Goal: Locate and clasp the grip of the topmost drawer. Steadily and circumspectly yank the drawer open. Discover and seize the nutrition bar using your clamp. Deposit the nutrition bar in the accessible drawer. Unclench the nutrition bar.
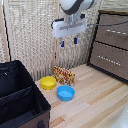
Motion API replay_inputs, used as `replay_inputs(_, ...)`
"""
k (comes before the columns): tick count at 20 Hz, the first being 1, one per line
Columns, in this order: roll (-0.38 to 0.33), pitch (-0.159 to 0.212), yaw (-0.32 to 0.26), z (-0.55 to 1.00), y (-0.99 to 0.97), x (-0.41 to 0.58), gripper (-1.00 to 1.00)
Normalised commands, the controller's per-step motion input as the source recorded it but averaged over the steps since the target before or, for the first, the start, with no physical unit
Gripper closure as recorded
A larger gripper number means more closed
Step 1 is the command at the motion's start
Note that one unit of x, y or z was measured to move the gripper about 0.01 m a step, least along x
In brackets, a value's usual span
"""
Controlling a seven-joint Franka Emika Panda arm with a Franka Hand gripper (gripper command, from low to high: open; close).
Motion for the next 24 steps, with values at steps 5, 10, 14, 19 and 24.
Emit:
replay_inputs(5, -0.375, 0.0, 0.101, -0.17, -0.2, 0.037, -1.0)
replay_inputs(10, -0.341, 0.0, 0.118, 0.03, -0.05, 0.143, -1.0)
replay_inputs(14, -0.308, 0.001, 0.106, 0.15, -0.01, 0.244, -1.0)
replay_inputs(19, -0.219, 0.064, 0.056, 0.47, 0.01, 0.414, -1.0)
replay_inputs(24, -0.138, 0.124, 0.048, 0.66, 0.13, 0.374, -1.0)
